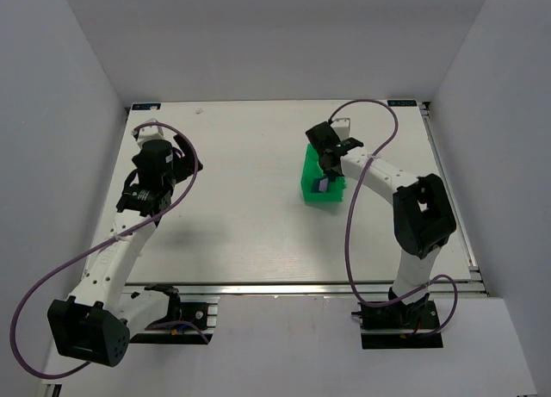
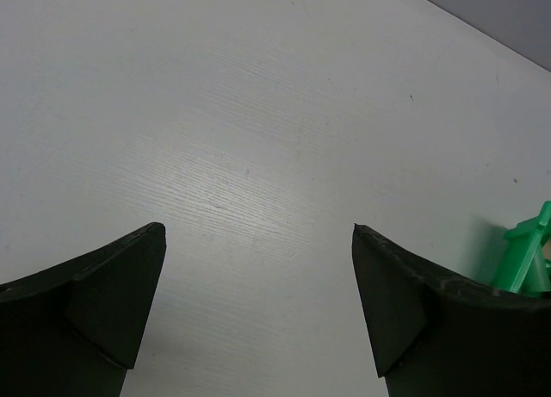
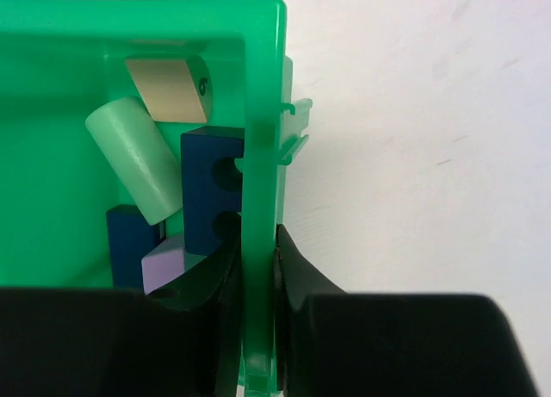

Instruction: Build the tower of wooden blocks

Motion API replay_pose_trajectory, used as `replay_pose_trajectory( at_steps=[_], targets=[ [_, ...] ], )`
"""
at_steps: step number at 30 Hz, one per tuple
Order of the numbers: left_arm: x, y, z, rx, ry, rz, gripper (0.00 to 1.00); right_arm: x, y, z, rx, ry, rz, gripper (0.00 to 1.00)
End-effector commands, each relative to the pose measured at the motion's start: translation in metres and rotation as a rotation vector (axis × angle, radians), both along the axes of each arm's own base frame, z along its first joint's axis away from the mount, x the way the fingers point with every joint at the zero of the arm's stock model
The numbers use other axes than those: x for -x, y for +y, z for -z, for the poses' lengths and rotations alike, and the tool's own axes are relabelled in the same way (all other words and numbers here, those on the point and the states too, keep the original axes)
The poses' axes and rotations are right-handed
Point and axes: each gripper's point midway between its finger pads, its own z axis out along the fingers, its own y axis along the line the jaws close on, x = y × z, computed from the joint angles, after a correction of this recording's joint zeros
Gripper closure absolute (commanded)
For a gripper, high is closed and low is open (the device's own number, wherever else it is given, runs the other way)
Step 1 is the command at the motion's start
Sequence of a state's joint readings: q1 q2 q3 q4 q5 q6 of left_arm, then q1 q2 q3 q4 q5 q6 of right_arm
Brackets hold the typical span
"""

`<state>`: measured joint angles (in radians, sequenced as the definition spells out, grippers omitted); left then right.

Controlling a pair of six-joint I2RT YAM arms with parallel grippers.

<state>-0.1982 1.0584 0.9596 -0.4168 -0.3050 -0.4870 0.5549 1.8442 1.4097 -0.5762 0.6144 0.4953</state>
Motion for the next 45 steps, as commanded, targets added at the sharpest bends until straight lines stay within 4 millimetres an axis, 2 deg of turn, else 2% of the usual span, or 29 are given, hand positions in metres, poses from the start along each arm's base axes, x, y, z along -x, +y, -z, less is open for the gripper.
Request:
replay_pose_trajectory(
  at_steps=[1, 3, 5, 6, 7, 8, 9, 10, 11, 13, 14, 15, 18, 23, 27, 28, 29, 31, 33, 40, 45],
  targets=[
    [-0.001, -0.002, -0.010, 0.011, -0.039, 0.011, 0.02, -0.027, -0.040, -0.068, 0.278, -0.176, 0.019, 1.00],
    [0.000, -0.002, -0.008, 0.009, -0.034, 0.010, 0.02, -0.030, -0.061, -0.081, 0.473, -0.169, 0.008, 1.00],
    [0.000, -0.001, -0.009, 0.008, -0.034, 0.005, 0.02, -0.039, -0.062, -0.085, 0.586, -0.152, -0.070, 1.00],
    [0.000, 0.000, -0.008, 0.006, -0.032, 0.001, 0.02, -0.038, -0.072, -0.093, 0.671, -0.148, -0.053, 1.00],
    [0.000, 0.000, -0.009, 0.005, -0.030, -0.002, 0.02, -0.038, -0.074, -0.086, 0.720, -0.120, -0.090, 1.00],
    [-0.001, 0.001, -0.010, 0.002, -0.032, -0.007, 0.02, -0.046, -0.073, -0.096, 0.779, -0.146, -0.120, 1.00],
    [0.000, 0.002, -0.011, 0.002, -0.029, -0.012, 0.02, -0.047, -0.074, -0.096, 0.816, -0.135, -0.152, 1.00],
    [0.000, 0.003, -0.012, 0.000, -0.029, -0.015, 0.02, -0.045, -0.075, -0.089, 0.858, -0.111, -0.190, 1.00],
    [0.001, 0.003, -0.012, -0.002, -0.028, -0.019, 0.02, -0.053, -0.073, -0.099, 0.924, -0.126, -0.242, 1.00],
    [0.001, 0.004, -0.011, -0.002, -0.026, -0.021, 0.02, -0.057, -0.070, -0.104, 1.005, -0.140, -0.296, 1.00],
    [0.000, 0.003, -0.011, -0.001, -0.027, -0.020, 0.02, -0.052, -0.077, -0.102, 1.071, -0.123, -0.279, 1.00],
    [0.000, 0.003, -0.011, -0.001, -0.028, -0.018, 0.02, -0.054, -0.078, -0.114, 1.145, -0.116, -0.273, 1.00],
    [-0.001, 0.004, -0.009, -0.005, -0.020, -0.020, 0.02, -0.053, -0.080, -0.105, 1.249, -0.068, -0.315, 1.00],
    [-0.005, 0.001, -0.003, -0.006, -0.009, -0.012, 0.02, -0.054, -0.078, -0.122, 1.425, -0.084, -0.268, 1.00],
    [-0.009, 0.000, 0.006, -0.009, 0.011, -0.008, 0.02, -0.045, -0.081, -0.129, 1.576, -0.054, -0.215, 1.00],
    [-0.010, -0.001, 0.007, -0.008, 0.013, -0.003, 0.02, -0.045, -0.078, -0.116, 1.623, -0.026, -0.228, 1.00],
    [-0.010, -0.002, 0.011, -0.010, 0.024, 0.003, 0.02, -0.038, -0.081, -0.123, 1.664, -0.016, -0.191, 1.00],
    [-0.011, -0.003, 0.013, -0.012, 0.033, 0.009, 0.02, -0.040, -0.080, -0.109, 1.680, 0.027, -0.213, 1.00],
    [-0.011, -0.003, 0.015, -0.014, 0.039, 0.008, 0.02, -0.039, -0.078, -0.104, 1.684, 0.027, -0.229, 1.00],
    [-0.013, -0.009, 0.023, -0.003, 0.038, 0.042, 0.02, -0.036, -0.077, -0.095, 1.682, 0.055, -0.245, 1.00],
    [-0.017, -0.012, 0.030, -0.005, 0.062, 0.053, 0.02, -0.036, -0.072, -0.095, 1.679, 0.051, -0.245, 1.00]
  ],
)
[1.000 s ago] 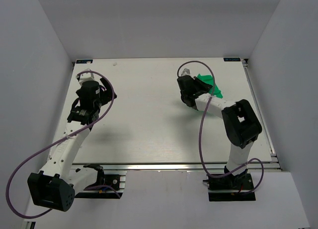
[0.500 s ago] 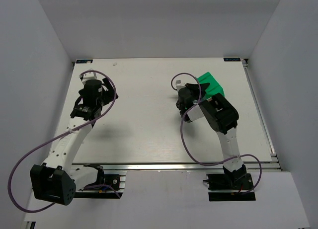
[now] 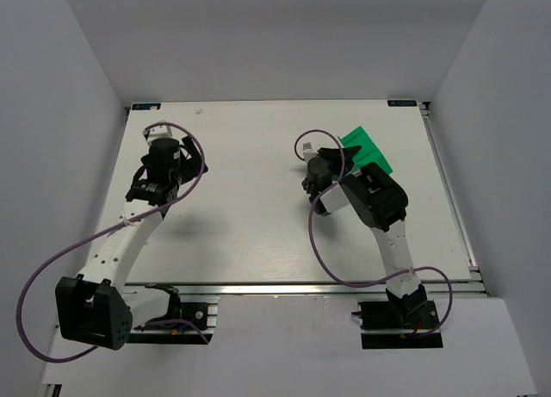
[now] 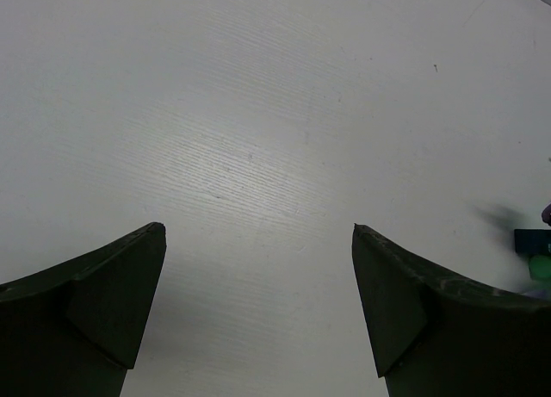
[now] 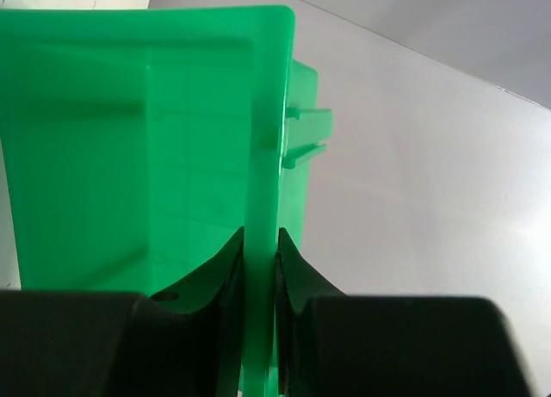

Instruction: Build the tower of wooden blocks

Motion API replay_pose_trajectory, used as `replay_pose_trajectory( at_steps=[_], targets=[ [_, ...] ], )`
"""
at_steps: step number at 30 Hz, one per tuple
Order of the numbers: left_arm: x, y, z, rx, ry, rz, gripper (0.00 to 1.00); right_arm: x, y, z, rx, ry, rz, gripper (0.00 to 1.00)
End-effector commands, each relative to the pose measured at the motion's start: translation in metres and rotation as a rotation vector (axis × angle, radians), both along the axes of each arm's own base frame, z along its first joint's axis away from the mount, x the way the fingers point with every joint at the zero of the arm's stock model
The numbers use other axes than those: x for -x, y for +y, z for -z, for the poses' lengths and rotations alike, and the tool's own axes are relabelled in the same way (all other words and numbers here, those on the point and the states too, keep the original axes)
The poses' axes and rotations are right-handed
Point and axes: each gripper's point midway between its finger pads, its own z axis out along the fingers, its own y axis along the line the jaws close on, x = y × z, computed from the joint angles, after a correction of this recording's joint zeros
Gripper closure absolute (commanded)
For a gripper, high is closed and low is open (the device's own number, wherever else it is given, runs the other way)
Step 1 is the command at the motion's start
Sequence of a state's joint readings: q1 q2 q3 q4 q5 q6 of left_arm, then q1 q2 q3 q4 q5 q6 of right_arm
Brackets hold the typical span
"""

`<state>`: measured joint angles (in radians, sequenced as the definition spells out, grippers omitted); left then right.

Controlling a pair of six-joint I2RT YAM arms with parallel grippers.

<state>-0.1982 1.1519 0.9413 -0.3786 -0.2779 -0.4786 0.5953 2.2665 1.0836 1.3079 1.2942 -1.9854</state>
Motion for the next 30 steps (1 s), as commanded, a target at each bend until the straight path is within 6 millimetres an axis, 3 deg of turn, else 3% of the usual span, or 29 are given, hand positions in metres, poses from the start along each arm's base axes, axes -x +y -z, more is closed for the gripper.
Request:
replay_pose_trajectory(
  at_steps=[1, 5, 7, 9, 11, 14, 17, 19, 20, 21, 23, 30],
  targets=[
    [-0.005, -0.007, 0.002, 0.009, -0.006, 0.036, 0.02, 0.027, -0.010, -0.057, -0.014, -0.218, 0.063, 1.00],
    [-0.012, -0.019, 0.014, 0.031, 0.018, 0.088, 0.02, 0.025, -0.015, -0.072, -0.096, -0.286, 0.105, 1.00],
    [-0.015, -0.022, 0.014, 0.038, 0.032, 0.101, 0.02, 0.021, -0.017, -0.095, -0.164, -0.372, 0.117, 1.00],
    [-0.016, -0.023, 0.017, 0.035, 0.049, 0.112, 0.02, 0.025, -0.031, -0.104, -0.232, -0.406, 0.190, 1.00],
    [-0.016, -0.028, 0.014, 0.047, 0.039, 0.130, 0.02, 0.028, -0.042, -0.128, -0.286, -0.472, 0.214, 1.00],
    [-0.014, -0.032, 0.005, 0.061, 0.016, 0.159, 0.02, 0.035, -0.074, -0.152, -0.414, -0.605, 0.303, 1.00],
    [-0.011, -0.033, -0.002, 0.072, -0.006, 0.168, 0.02, 0.036, -0.096, -0.163, -0.525, -0.733, 0.356, 1.00],
    [-0.011, -0.036, -0.008, 0.080, -0.019, 0.176, 0.02, 0.028, -0.098, -0.156, -0.639, -0.815, 0.395, 0.95],
    [-0.010, -0.037, -0.009, 0.082, -0.021, 0.182, 0.02, 0.024, -0.091, -0.152, -0.656, -0.817, 0.383, 1.00],
    [-0.010, -0.038, -0.013, 0.089, -0.030, 0.186, 0.02, 0.020, -0.086, -0.152, -0.674, -0.827, 0.366, 1.00],
    [-0.008, -0.039, -0.018, 0.096, -0.032, 0.192, 0.02, 0.006, -0.064, -0.133, -0.718, -0.813, 0.335, 1.00],
    [-0.006, -0.049, -0.035, 0.128, -0.085, 0.241, 0.02, -0.014, -0.008, -0.123, -0.797, -0.801, 0.225, 1.00]
  ],
)
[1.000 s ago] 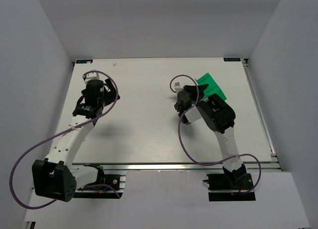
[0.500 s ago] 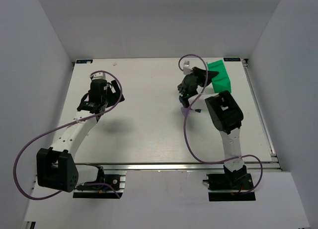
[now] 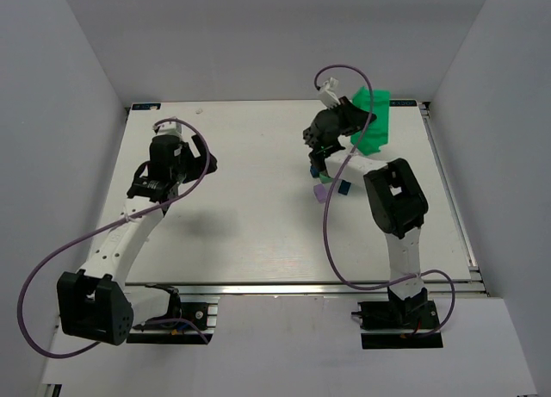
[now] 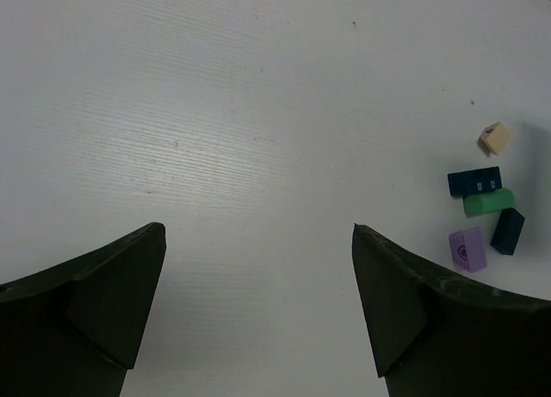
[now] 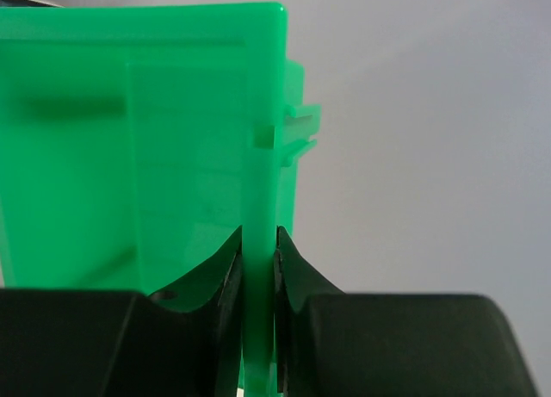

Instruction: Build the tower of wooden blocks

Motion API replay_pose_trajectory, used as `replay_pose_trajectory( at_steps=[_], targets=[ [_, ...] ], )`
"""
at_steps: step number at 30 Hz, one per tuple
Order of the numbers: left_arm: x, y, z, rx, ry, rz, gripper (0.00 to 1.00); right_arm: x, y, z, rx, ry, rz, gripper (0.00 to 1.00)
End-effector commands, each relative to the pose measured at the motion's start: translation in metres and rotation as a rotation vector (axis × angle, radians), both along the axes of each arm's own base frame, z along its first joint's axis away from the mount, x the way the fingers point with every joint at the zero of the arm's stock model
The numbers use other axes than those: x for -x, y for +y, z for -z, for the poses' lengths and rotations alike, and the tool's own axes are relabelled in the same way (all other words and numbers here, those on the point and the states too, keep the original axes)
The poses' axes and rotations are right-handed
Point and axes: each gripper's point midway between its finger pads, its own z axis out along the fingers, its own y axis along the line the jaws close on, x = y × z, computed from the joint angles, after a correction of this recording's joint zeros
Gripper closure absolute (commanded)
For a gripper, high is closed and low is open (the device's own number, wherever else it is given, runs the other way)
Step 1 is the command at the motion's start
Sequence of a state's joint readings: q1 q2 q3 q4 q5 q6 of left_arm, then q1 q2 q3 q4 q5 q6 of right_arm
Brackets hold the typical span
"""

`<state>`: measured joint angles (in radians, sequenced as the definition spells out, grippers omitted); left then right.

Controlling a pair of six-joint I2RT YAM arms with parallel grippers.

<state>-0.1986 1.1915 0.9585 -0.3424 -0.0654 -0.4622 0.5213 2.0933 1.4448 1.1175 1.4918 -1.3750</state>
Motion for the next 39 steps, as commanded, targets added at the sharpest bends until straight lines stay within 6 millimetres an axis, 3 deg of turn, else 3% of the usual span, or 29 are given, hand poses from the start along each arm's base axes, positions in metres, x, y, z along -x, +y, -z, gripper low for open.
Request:
replay_pose_trajectory(
  at_steps=[1, 2, 5, 7, 8, 9, 10, 11, 12, 13, 14, 16, 17, 18, 19, 21, 22, 23, 24, 25, 27, 29, 31, 34, 39],
  targets=[
    [0.000, -0.011, -0.036, 0.044, -0.094, 0.051, 0.02, -0.005, 0.032, -0.003, -0.117, -0.122, -0.038, 1.00],
    [0.000, -0.014, -0.039, 0.048, -0.104, 0.065, 0.02, -0.015, 0.052, -0.002, -0.055, -0.064, -0.151, 1.00],
    [0.004, -0.022, -0.043, 0.051, -0.119, 0.118, 0.02, -0.025, 0.085, 0.005, 0.082, 0.088, -0.402, 1.00],
    [0.007, -0.025, -0.046, 0.050, -0.135, 0.142, 0.02, -0.026, 0.093, 0.013, 0.101, 0.206, -0.475, 1.00],
    [0.009, -0.028, -0.045, 0.058, -0.142, 0.164, 0.02, -0.037, 0.106, 0.005, 0.072, 0.209, -0.573, 1.00],
    [0.010, -0.029, -0.047, 0.059, -0.151, 0.170, 0.02, -0.032, 0.112, 0.034, -0.021, 0.346, -0.636, 1.00],
    [0.010, -0.030, -0.048, 0.061, -0.156, 0.178, 0.02, -0.030, 0.123, 0.046, -0.116, 0.439, -0.709, 1.00],
    [0.011, -0.031, -0.048, 0.060, -0.159, 0.189, 0.02, -0.042, 0.170, 0.016, -0.323, 0.451, -0.986, 1.00],
    [0.011, -0.033, -0.050, 0.061, -0.162, 0.202, 0.02, -0.033, 0.187, 0.023, -0.452, 0.537, -1.089, 1.00],
    [0.011, -0.033, -0.051, 0.061, -0.164, 0.204, 0.02, -0.018, 0.192, 0.028, -0.579, 0.607, -1.122, 1.00],
    [0.012, -0.033, -0.050, 0.061, -0.156, 0.207, 0.02, -0.018, 0.200, 0.011, -0.660, 0.580, -1.187, 1.00],
    [0.013, -0.034, -0.051, 0.063, -0.151, 0.209, 0.02, -0.017, 0.198, 0.007, -0.810, 0.542, -1.131, 1.00],
    [0.014, -0.034, -0.050, 0.062, -0.145, 0.211, 0.02, -0.027, 0.184, -0.005, -0.877, 0.485, -1.087, 1.00],
    [0.015, -0.034, -0.050, 0.064, -0.145, 0.208, 0.02, -0.031, 0.176, -0.004, -0.945, 0.463, -1.036, 1.00],
    [0.016, -0.034, -0.048, 0.065, -0.140, 0.209, 0.02, -0.039, 0.148, -0.002, -1.076, 0.399, -0.920, 1.00],
    [0.016, -0.034, -0.049, 0.072, -0.140, 0.204, 0.02, -0.043, 0.120, 0.005, -1.230, 0.344, -0.820, 1.00],
    [0.016, -0.035, -0.049, 0.076, -0.136, 0.207, 0.02, -0.056, 0.082, 0.008, -1.306, 0.279, -0.754, 1.00],
    [0.016, -0.035, -0.048, 0.076, -0.133, 0.208, 0.02, -0.057, 0.072, 0.011, -1.424, 0.243, -0.712, 1.00],
    [0.016, -0.034, -0.048, 0.076, -0.129, 0.205, 0.02, -0.057, 0.054, 0.030, -1.483, 0.240, -0.641, 1.00],
    [0.015, -0.034, -0.049, 0.075, -0.131, 0.200, 0.02, -0.063, 0.016, 0.038, -1.528, 0.190, -0.566, 1.00],
    [0.014, -0.032, -0.049, 0.073, -0.131, 0.193, 0.02, -0.063, -0.013, 0.061, -1.580, 0.166, -0.425, 1.00],
    [0.013, -0.030, -0.047, 0.066, -0.128, 0.179, 0.02, -0.061, -0.063, 0.074, -1.547, 0.107, -0.294, 1.00],
    [0.012, -0.026, -0.046, 0.062, -0.126, 0.169, 0.02, -0.056, -0.097, 0.089, -1.546, 0.085, -0.223, 1.00],
    [0.009, -0.026, -0.042, 0.054, -0.135, 0.167, 0.02, -0.045, -0.138, 0.112, -1.546, 0.062, -0.119, 1.00],
    [0.004, -0.027, -0.027, 0.044, -0.111, 0.174, 0.02, -0.029, -0.175, 0.158, -1.530, 0.103, -0.011, 1.00]
  ],
)
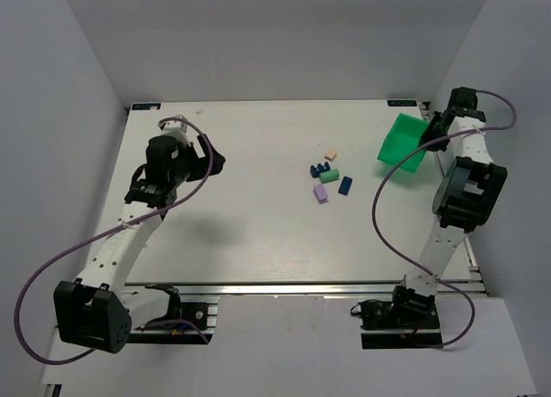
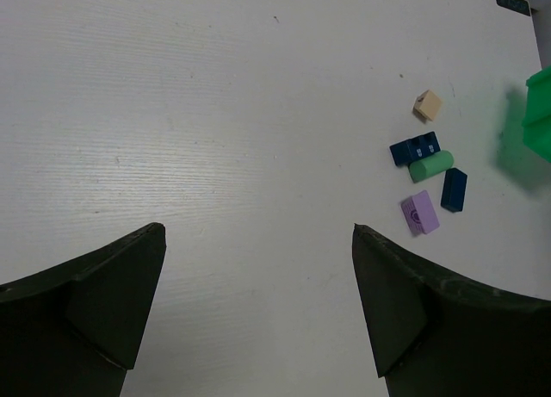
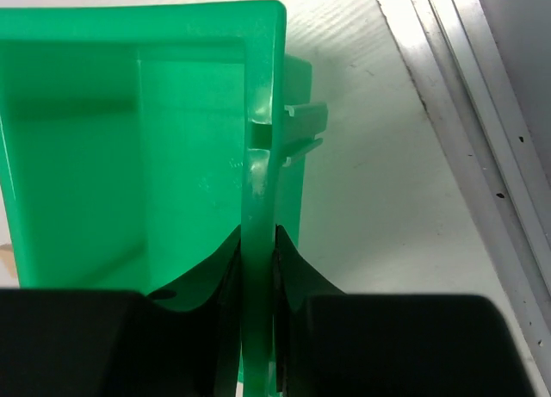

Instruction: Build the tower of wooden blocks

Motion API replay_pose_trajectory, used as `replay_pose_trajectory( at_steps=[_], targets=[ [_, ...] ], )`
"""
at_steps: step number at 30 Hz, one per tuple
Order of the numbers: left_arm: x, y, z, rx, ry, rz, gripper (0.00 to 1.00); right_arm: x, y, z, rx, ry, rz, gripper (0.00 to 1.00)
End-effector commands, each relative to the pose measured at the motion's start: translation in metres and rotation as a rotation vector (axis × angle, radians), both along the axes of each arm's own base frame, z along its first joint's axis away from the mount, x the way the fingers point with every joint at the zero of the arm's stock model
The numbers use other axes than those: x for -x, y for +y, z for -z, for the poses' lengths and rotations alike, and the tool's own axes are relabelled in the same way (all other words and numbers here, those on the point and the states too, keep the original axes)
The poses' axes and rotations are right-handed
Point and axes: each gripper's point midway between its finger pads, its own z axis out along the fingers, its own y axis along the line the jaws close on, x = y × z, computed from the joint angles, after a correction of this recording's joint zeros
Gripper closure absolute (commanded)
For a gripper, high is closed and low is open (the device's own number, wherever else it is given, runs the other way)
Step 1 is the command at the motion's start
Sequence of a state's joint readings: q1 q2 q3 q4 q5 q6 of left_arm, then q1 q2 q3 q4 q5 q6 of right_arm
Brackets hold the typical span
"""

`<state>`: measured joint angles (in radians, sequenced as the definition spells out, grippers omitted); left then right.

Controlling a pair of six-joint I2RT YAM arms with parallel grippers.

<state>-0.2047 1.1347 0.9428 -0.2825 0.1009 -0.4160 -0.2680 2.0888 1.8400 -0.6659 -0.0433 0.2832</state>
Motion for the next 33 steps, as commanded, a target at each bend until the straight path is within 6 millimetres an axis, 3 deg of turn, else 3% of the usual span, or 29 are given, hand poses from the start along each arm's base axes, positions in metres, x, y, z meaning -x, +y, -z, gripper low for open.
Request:
replay_pose_trajectory(
  at_steps=[1, 2, 5, 9, 10, 11, 16, 18, 23, 28, 31, 33],
  targets=[
    [-0.007, 0.001, 0.005, -0.012, -0.004, 0.001, 0.02, -0.001, -0.010, 0.018, -0.023, 0.000, 0.006, 1.00],
    [-0.008, -0.001, 0.006, -0.013, 0.000, 0.009, 0.02, 0.003, -0.011, 0.029, -0.037, 0.017, -0.002, 1.00],
    [-0.010, -0.004, 0.010, -0.011, 0.012, 0.028, 0.02, 0.004, -0.015, 0.037, -0.060, 0.017, -0.032, 0.99],
    [-0.011, -0.005, 0.016, -0.019, 0.027, 0.033, 0.02, 0.004, -0.017, 0.033, -0.043, -0.001, -0.074, 0.88],
    [-0.011, -0.005, 0.016, -0.018, 0.029, 0.035, 0.02, 0.004, -0.013, 0.031, -0.053, -0.012, -0.095, 0.44],
    [-0.011, -0.005, 0.017, -0.020, 0.028, 0.036, 0.02, 0.003, -0.011, 0.026, -0.038, -0.030, -0.139, 0.11],
    [-0.008, -0.009, 0.020, -0.021, 0.022, 0.072, 0.02, 0.008, 0.006, 0.008, 0.012, -0.051, -0.234, 0.11],
    [-0.006, -0.008, 0.021, -0.024, 0.024, 0.070, 0.02, 0.008, 0.015, -0.015, 0.069, -0.105, -0.288, 0.11],
    [-0.004, -0.015, 0.021, 0.002, 0.015, 0.108, 0.02, 0.017, 0.089, -0.043, 0.138, -0.191, -0.474, 0.11],
    [-0.003, -0.015, 0.023, -0.003, 0.025, 0.104, 0.02, 0.028, 0.178, -0.027, 0.154, -0.170, -0.629, 0.11],
    [-0.001, -0.016, 0.025, -0.002, 0.021, 0.113, 0.02, 0.033, 0.210, -0.004, 0.185, -0.134, -0.679, 0.11],
    [-0.001, -0.014, 0.027, -0.008, 0.027, 0.109, 0.02, 0.028, 0.220, 0.001, 0.179, -0.132, -0.653, 0.11]
  ],
)
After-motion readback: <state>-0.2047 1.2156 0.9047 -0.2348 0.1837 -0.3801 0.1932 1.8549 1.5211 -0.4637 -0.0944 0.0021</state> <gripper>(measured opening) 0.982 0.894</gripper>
